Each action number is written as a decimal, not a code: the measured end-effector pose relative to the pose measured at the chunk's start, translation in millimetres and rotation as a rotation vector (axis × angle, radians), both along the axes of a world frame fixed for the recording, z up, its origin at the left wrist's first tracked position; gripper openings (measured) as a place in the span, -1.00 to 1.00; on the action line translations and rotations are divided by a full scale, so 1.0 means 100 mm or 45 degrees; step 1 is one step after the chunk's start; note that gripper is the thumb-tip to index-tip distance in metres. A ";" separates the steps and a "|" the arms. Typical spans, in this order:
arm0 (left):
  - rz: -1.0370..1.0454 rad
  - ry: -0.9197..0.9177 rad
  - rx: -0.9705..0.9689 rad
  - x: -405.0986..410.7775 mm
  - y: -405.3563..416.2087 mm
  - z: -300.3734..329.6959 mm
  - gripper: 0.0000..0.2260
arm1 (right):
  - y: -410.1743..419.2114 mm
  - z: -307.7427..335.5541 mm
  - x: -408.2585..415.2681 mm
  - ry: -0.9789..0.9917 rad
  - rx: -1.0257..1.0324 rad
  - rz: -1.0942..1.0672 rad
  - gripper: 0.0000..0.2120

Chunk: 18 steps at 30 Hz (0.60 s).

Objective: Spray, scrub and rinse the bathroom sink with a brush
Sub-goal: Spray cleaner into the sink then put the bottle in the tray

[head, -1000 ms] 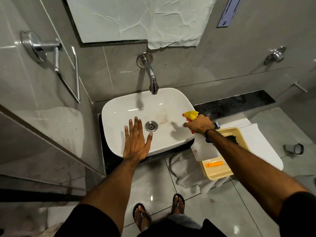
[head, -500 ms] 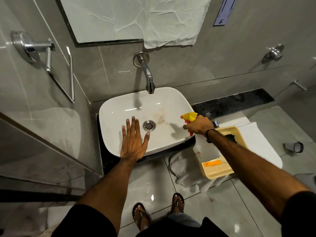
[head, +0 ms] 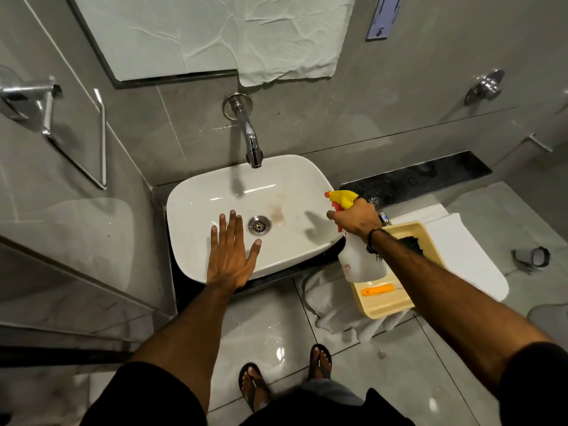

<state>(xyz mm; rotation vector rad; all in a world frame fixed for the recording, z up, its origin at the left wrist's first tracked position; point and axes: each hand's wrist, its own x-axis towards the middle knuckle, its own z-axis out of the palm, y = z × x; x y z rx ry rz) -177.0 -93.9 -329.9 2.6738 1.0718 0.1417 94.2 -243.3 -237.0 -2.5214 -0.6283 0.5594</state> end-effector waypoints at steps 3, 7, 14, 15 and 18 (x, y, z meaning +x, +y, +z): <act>-0.025 -0.055 -0.033 0.16 -0.08 0.04 -0.20 | -0.06 -0.03 0.09 -0.040 0.085 -0.047 -0.27; -0.134 -0.115 -0.078 0.72 -0.32 0.13 -0.22 | -0.26 -0.06 0.25 -0.077 0.267 -0.315 -0.59; -0.391 -0.130 -0.076 1.90 -0.81 0.26 -0.23 | -0.69 -0.43 0.70 -0.099 0.408 -0.585 -0.57; -0.401 -0.141 -0.067 2.03 -0.85 0.26 -0.22 | -0.72 -0.53 0.74 -0.083 0.418 -0.586 -0.59; -0.382 -0.117 -0.035 2.36 -0.94 0.14 -0.22 | -0.77 -0.93 0.95 0.052 0.403 -0.671 -0.62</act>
